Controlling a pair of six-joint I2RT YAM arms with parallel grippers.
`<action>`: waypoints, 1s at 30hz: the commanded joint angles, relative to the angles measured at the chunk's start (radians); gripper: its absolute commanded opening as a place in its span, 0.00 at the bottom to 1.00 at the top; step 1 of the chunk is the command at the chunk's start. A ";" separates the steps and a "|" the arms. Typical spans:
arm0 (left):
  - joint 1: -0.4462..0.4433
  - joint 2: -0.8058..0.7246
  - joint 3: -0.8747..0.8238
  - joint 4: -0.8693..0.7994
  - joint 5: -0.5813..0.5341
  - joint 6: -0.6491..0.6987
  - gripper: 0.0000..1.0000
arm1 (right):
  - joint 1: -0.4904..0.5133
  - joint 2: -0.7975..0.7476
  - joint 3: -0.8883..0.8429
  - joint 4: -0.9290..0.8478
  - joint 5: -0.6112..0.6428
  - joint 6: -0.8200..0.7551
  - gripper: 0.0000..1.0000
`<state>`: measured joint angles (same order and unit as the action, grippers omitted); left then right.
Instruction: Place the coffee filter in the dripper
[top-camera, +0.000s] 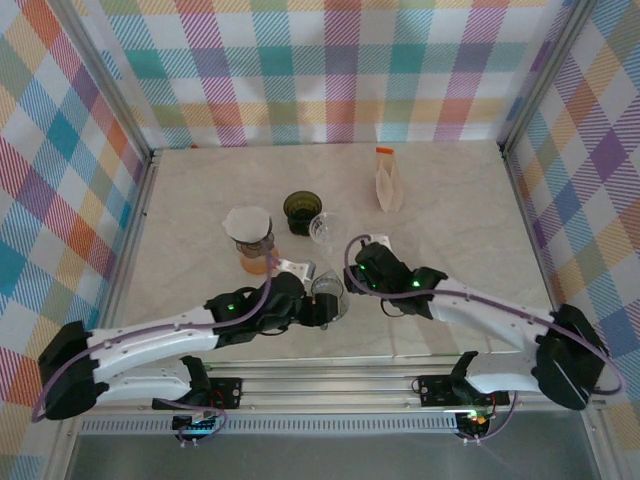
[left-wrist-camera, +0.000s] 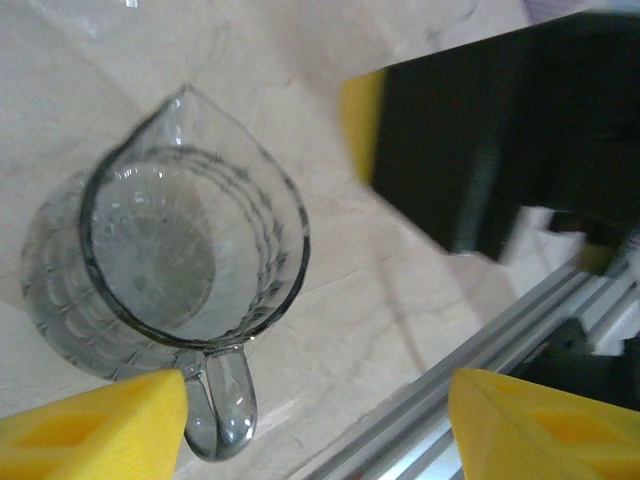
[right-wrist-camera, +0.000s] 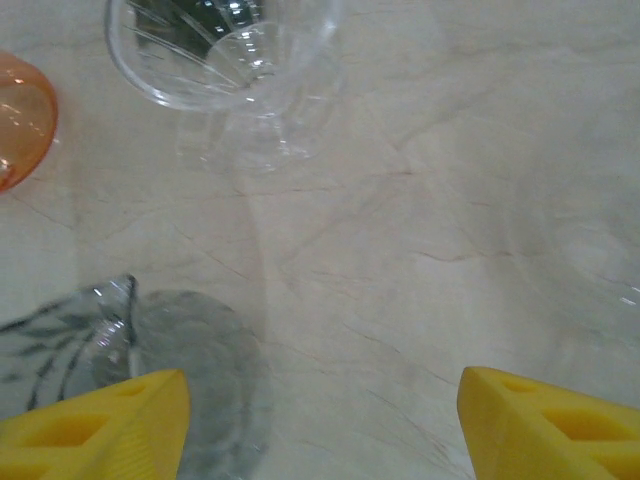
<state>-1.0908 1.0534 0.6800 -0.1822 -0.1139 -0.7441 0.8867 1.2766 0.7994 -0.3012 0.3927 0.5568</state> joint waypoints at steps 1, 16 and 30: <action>-0.008 -0.115 0.014 -0.114 -0.088 -0.013 0.77 | -0.015 0.094 0.075 0.129 -0.072 -0.022 0.71; -0.008 -0.331 -0.149 -0.202 -0.165 -0.118 1.00 | -0.080 0.463 0.264 0.249 -0.073 0.008 0.67; -0.008 -0.362 -0.175 -0.231 -0.184 -0.128 1.00 | -0.084 0.509 0.280 0.274 -0.021 -0.062 0.25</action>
<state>-1.0908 0.7033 0.5167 -0.3923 -0.2756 -0.8608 0.8059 1.7889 1.0733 -0.0544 0.3481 0.5137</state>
